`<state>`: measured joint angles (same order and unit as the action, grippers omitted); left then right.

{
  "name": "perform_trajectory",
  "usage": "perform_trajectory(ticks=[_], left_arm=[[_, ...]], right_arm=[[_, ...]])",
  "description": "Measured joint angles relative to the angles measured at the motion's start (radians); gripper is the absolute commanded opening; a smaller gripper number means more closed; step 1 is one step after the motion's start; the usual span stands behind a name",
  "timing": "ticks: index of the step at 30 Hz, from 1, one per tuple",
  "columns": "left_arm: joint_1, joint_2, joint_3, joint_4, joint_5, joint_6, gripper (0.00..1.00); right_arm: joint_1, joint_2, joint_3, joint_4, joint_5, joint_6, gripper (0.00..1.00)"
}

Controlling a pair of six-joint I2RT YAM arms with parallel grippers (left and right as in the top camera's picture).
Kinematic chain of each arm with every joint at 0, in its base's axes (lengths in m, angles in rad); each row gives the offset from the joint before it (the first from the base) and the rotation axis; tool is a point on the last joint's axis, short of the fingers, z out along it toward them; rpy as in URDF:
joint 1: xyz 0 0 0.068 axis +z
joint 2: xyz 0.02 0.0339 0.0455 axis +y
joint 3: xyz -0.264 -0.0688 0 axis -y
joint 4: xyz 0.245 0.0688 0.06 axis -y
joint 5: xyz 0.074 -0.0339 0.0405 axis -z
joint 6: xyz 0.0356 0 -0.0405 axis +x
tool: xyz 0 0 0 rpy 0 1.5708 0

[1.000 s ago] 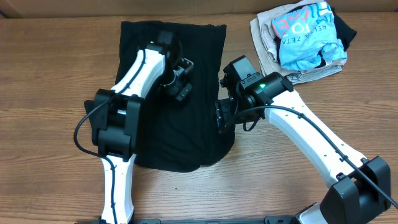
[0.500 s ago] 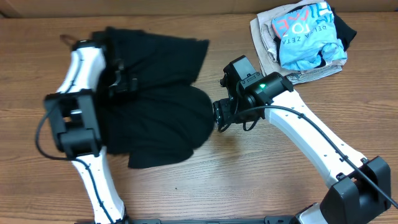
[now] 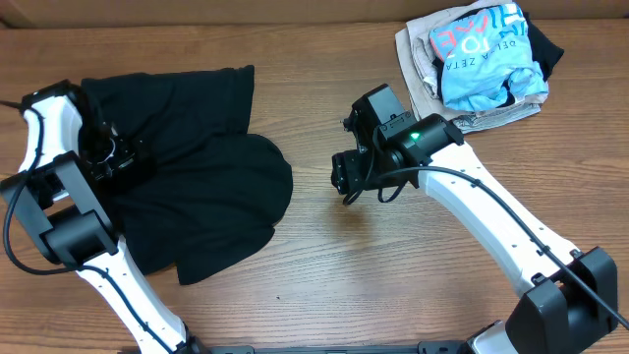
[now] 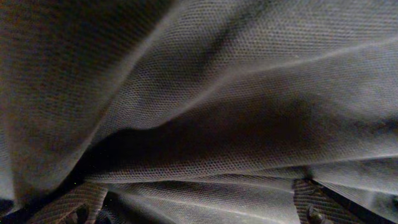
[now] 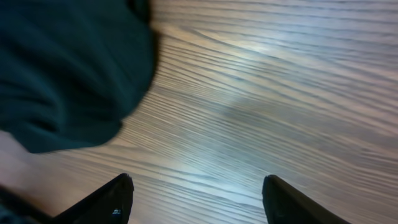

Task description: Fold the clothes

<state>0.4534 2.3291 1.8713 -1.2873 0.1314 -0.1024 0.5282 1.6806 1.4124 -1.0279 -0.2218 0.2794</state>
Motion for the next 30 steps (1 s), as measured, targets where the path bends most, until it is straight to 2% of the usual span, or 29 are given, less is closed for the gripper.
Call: perform_trajectory(ticks=[5,10,17,23,27,30], left_arm=[[-0.001,0.000,0.002,-0.008,0.091,0.029,1.00],[-0.034,-0.023,0.061,-0.016,0.161,0.058,1.00],[-0.094,-0.238,0.182,-0.012,0.198,0.078,1.00],[-0.113,-0.467,0.216,0.003,0.214,0.080,1.00],[-0.113,-0.533,0.218,0.000,0.214,0.080,1.00],[-0.113,-0.542,0.218,-0.007,0.214,0.084,1.00]], right_arm=[[0.068,0.041,0.000,0.048,-0.074,0.107,0.69],[0.211,0.121,0.000,0.157,-0.103,0.206,0.69],[0.381,0.160,0.000,0.273,-0.023,0.311,0.62],[0.415,0.235,0.000,0.372,0.065,0.333,0.58],[0.416,0.301,0.000,0.438,0.091,0.330,0.55],[0.416,0.340,0.000,0.480,0.090,0.314,0.48]])
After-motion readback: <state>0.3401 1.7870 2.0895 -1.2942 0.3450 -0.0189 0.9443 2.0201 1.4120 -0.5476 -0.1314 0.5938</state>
